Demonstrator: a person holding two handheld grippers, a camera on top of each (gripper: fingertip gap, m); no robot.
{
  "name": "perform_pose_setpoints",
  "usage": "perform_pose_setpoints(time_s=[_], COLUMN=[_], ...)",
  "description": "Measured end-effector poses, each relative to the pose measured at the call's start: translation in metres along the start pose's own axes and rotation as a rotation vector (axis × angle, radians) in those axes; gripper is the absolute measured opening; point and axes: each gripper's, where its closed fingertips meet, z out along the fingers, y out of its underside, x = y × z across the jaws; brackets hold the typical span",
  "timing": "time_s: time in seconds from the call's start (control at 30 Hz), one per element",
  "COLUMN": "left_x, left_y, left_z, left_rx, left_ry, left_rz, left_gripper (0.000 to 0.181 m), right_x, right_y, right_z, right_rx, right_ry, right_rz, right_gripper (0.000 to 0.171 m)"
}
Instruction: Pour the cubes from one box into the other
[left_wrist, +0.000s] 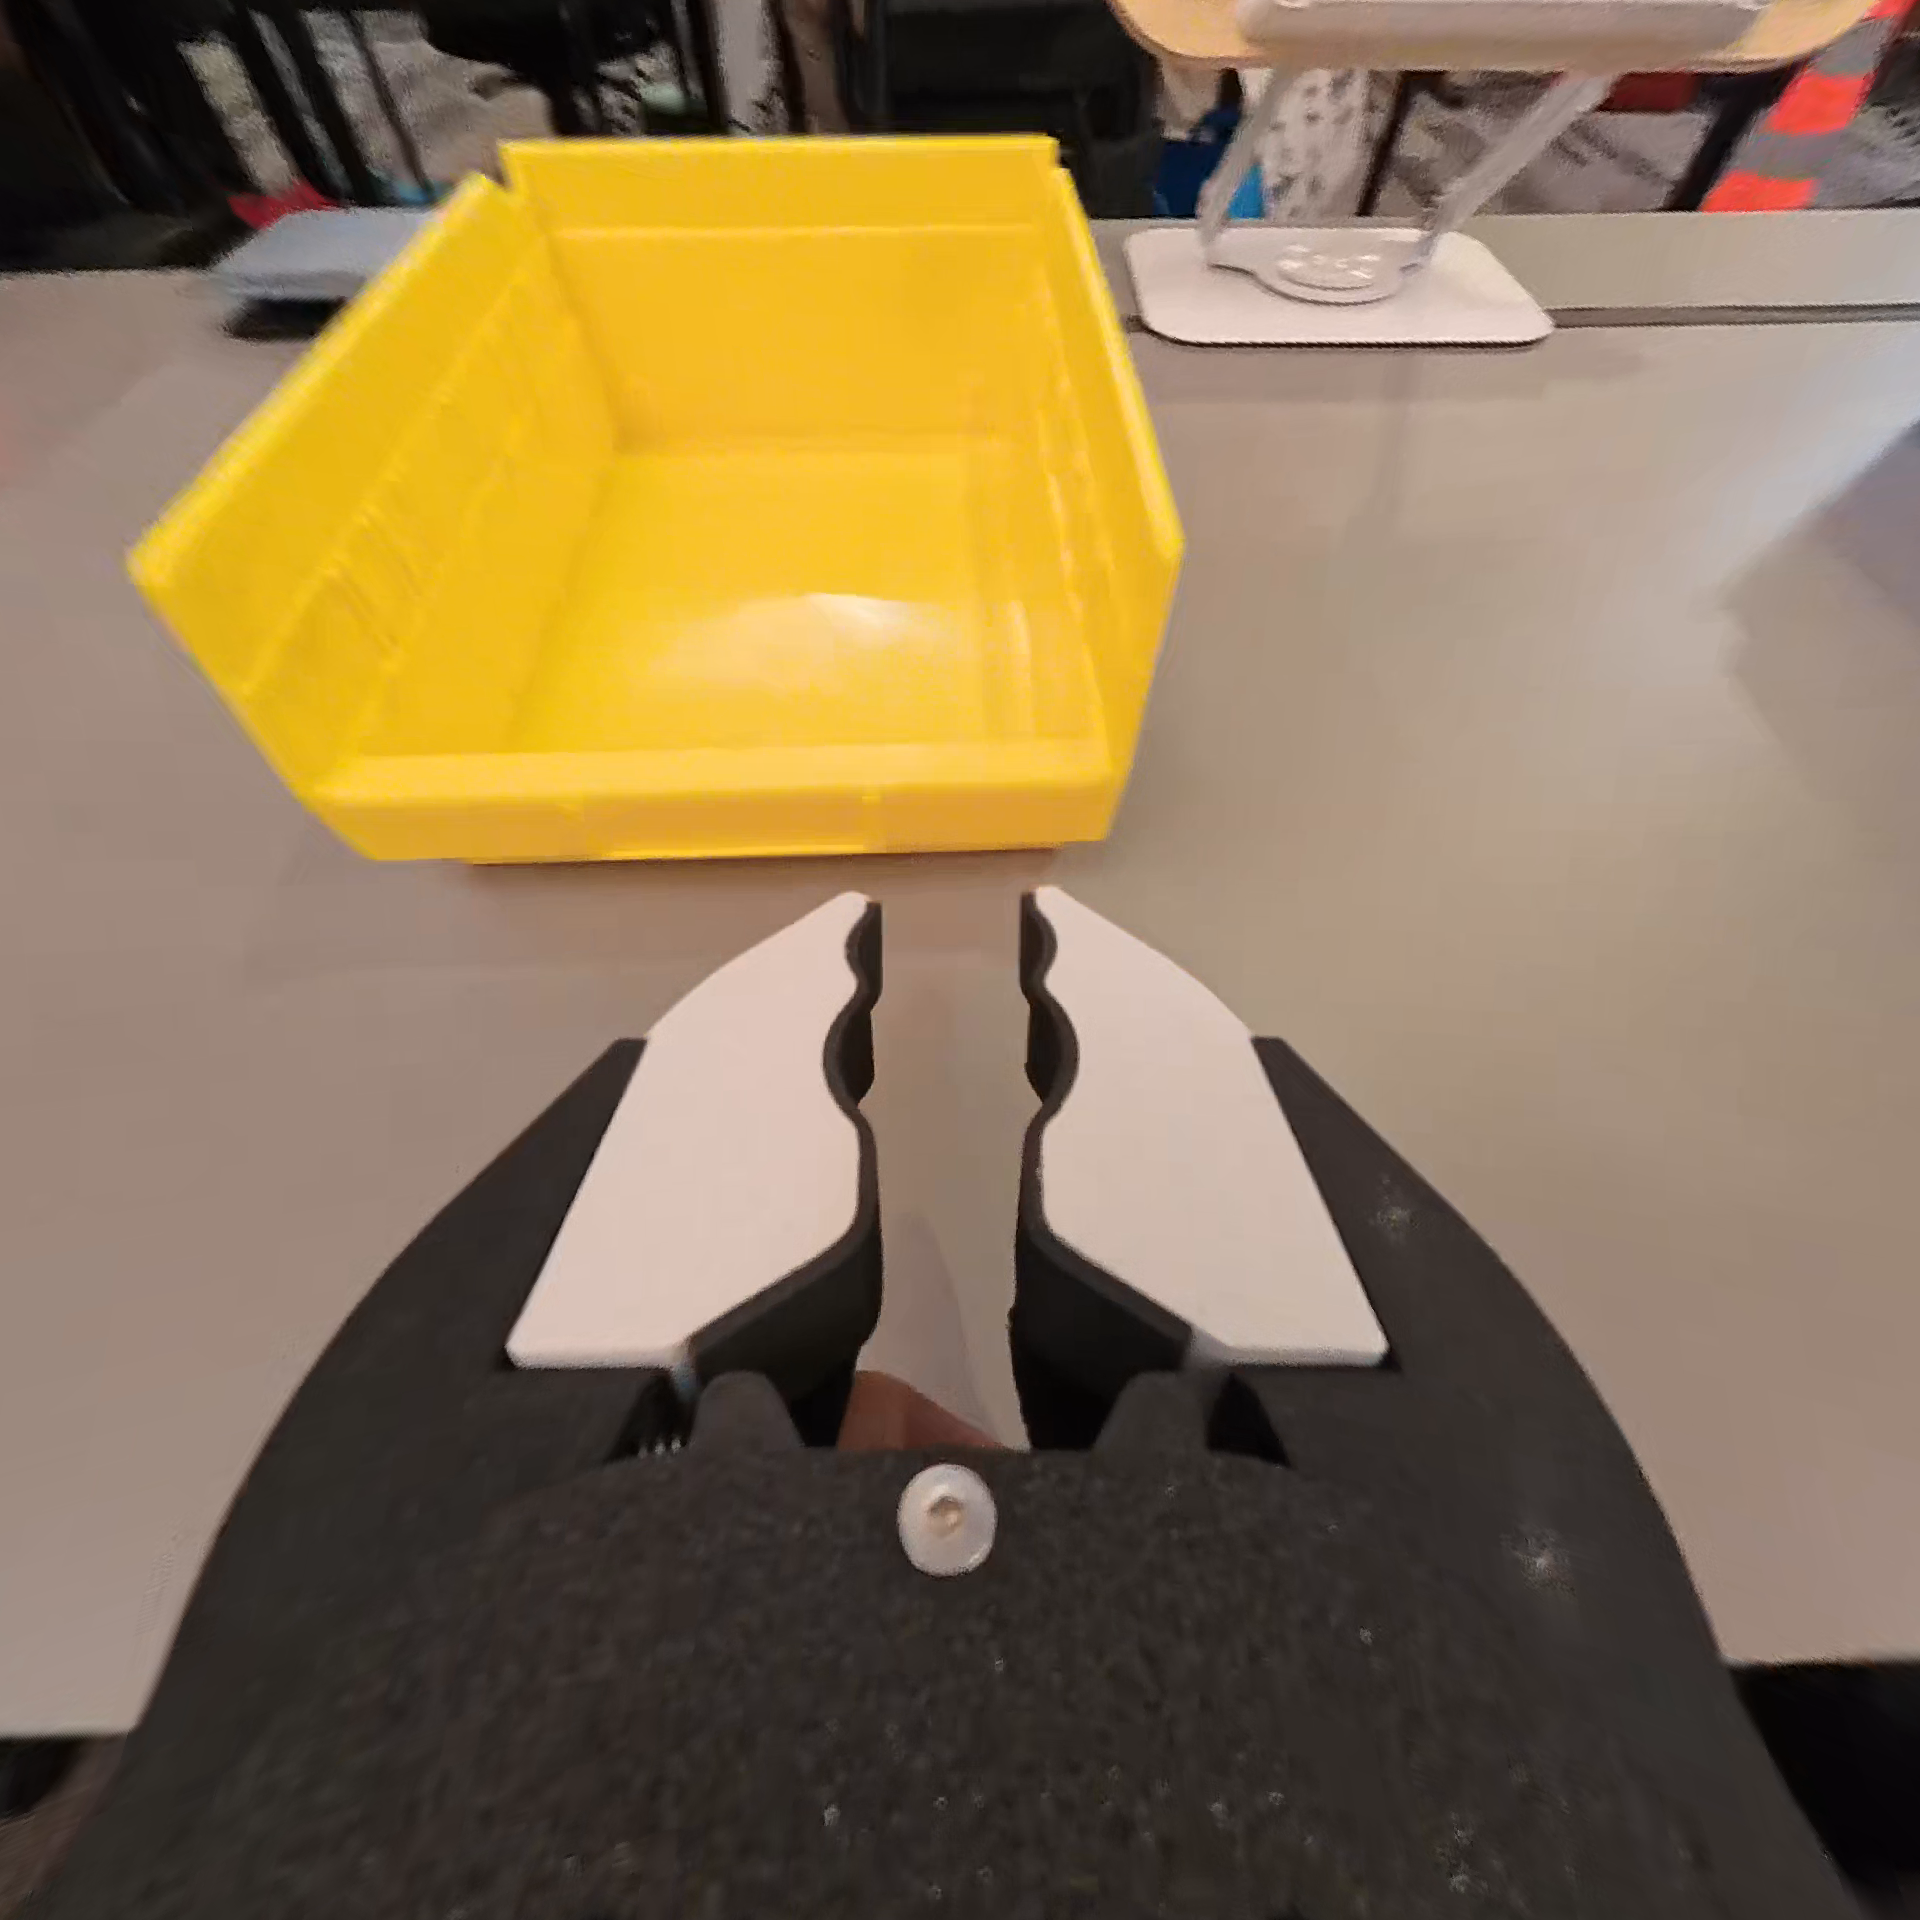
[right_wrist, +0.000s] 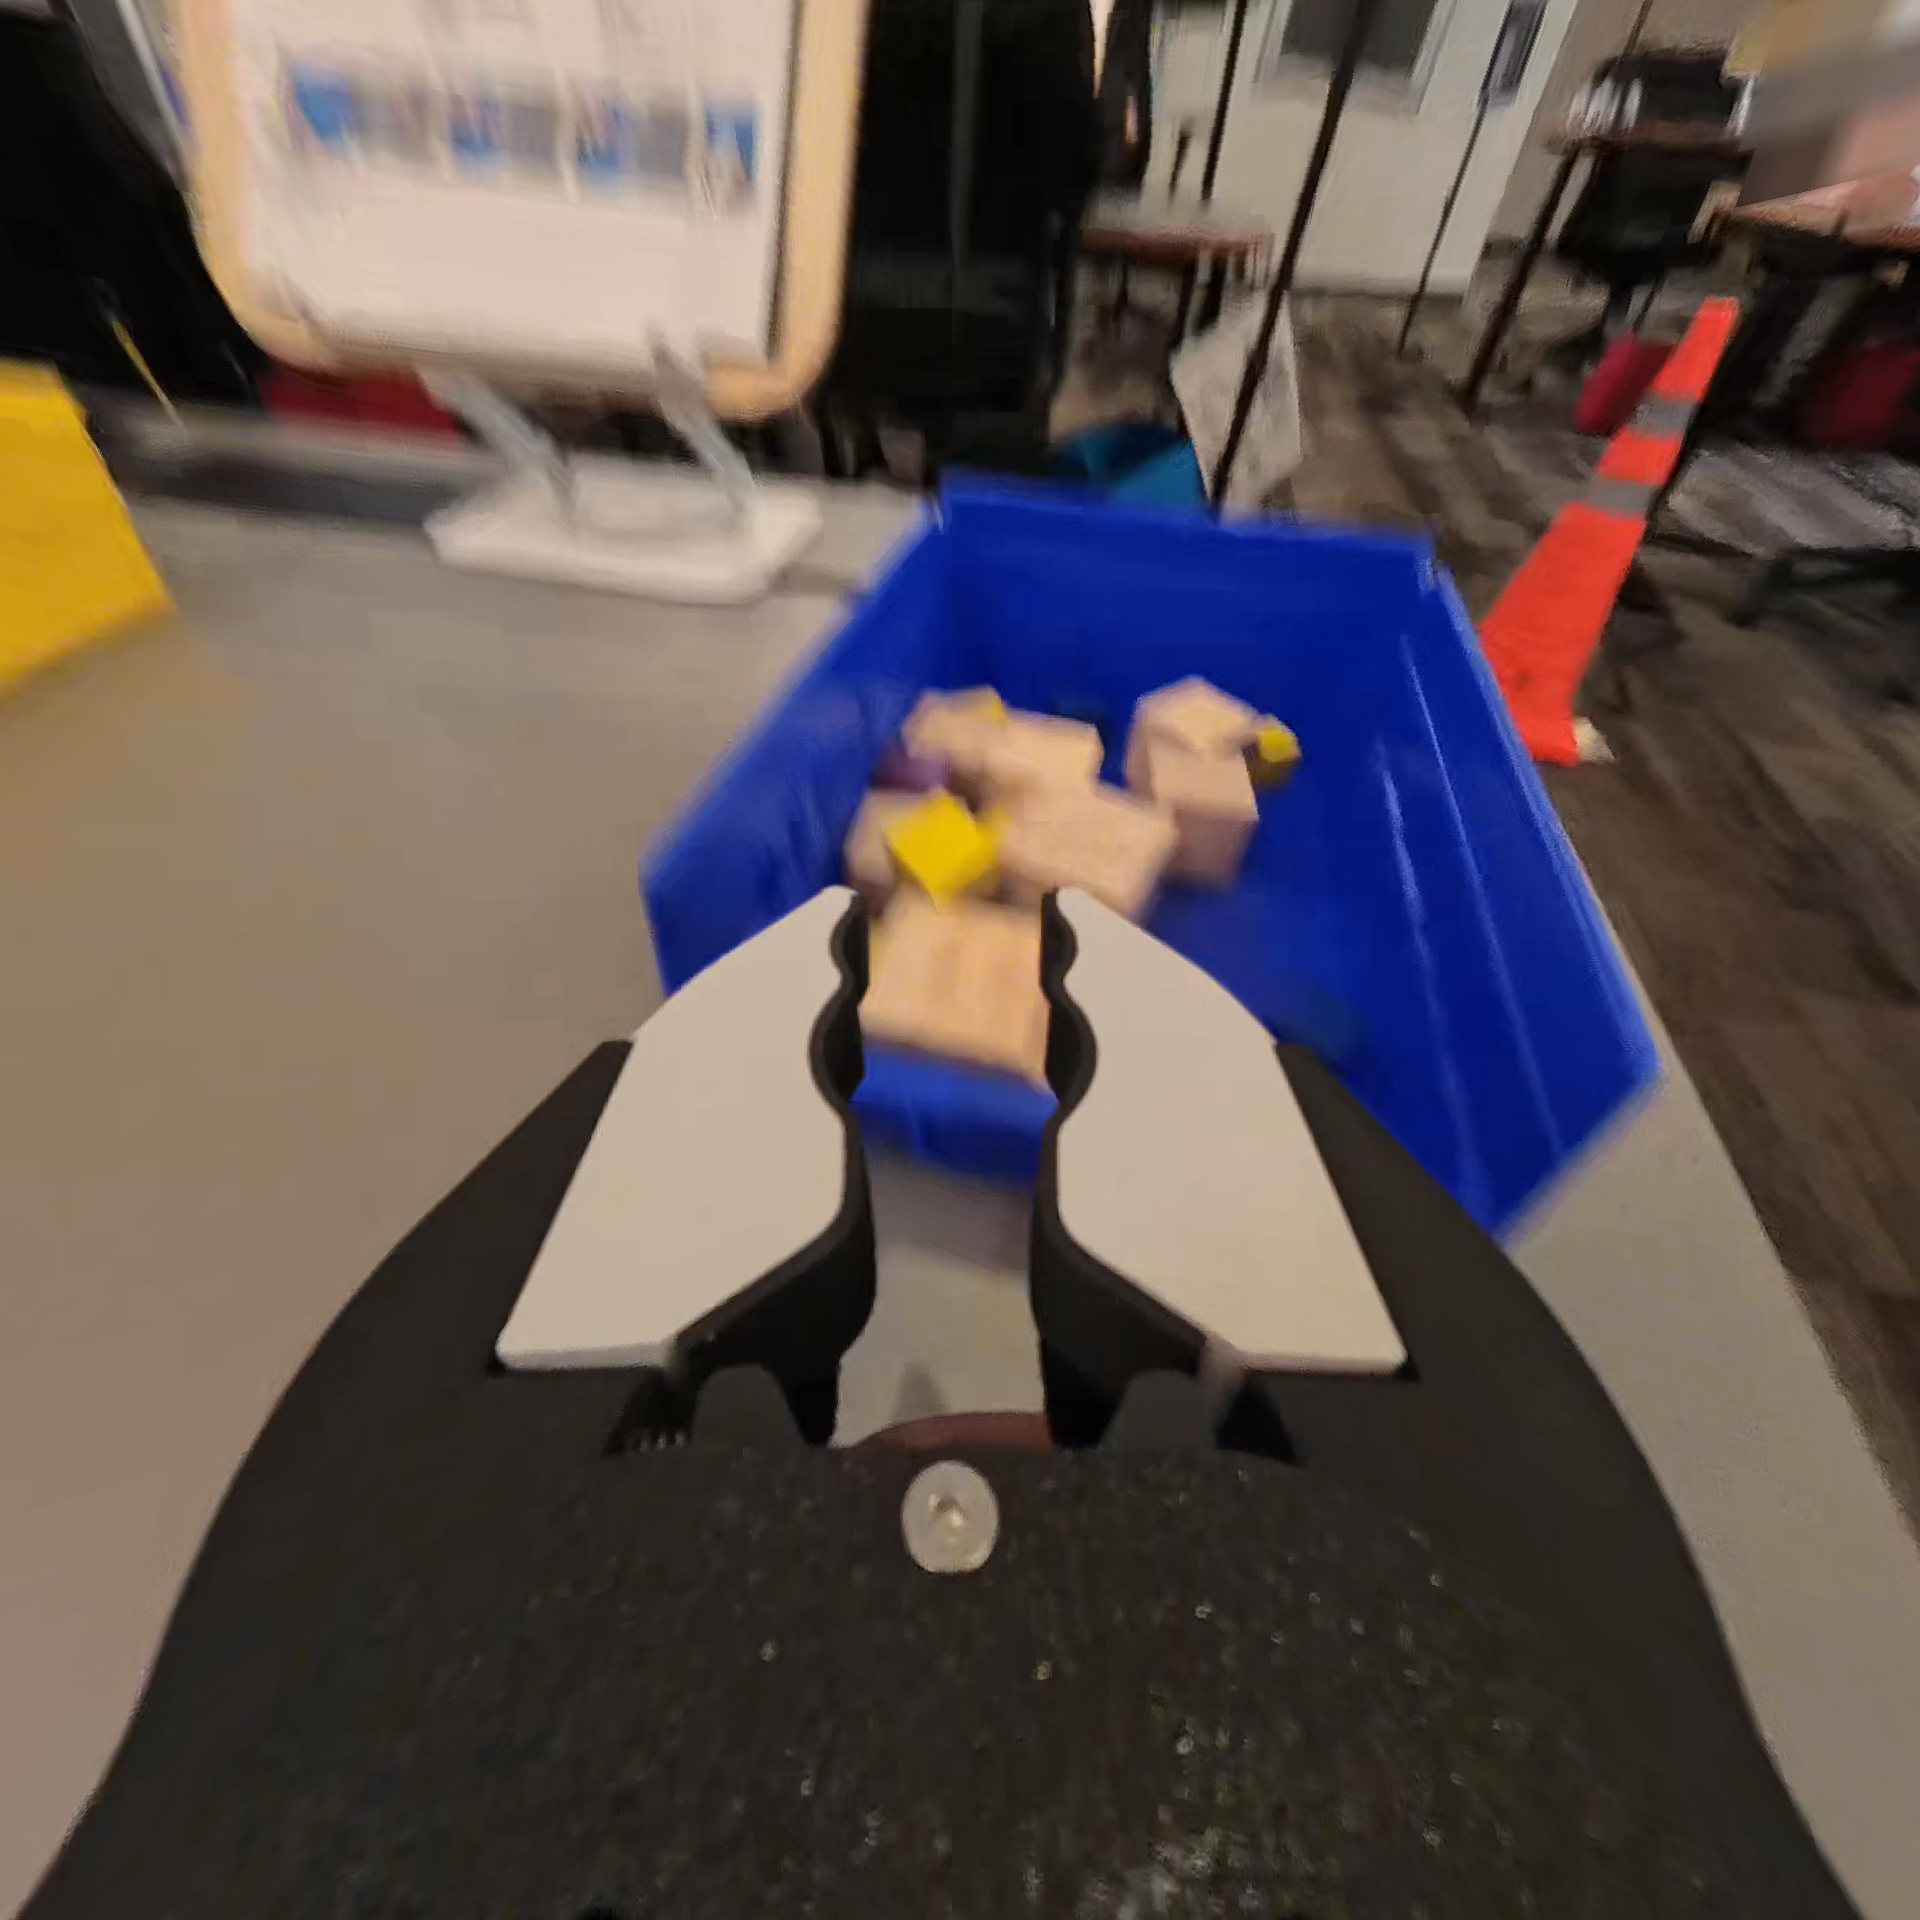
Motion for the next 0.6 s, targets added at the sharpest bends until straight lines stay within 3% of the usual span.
perform_pose_setpoints(time_s=[0.07, 0.1, 0.43, 0.6], left_x=[0.01, 0.012, 0.006, 0.004], left_y=[0.003, 0.005, 0.009, 0.01], left_z=[0.002, 0.003, 0.007, 0.007], left_rx=[-0.013, -0.011, -0.008, -0.008], left_ry=[0.038, 0.043, 0.026, 0.027], left_rz=[-0.025, -0.033, -0.03, -0.013], left_gripper=[0.025, 0.025, 0.025, 0.025], right_x=[0.033, 0.042, 0.056, 0.051], right_y=[0.041, 0.046, 0.052, 0.046], right_z=[-0.021, -0.029, -0.042, -0.041], right_rx=[-0.114, -0.091, -0.082, -0.072], right_ry=[0.128, 0.165, 0.182, 0.205], right_rz=[-0.068, -0.066, 0.186, 0.118], right_gripper=[0.03, 0.03, 0.031, 0.031])
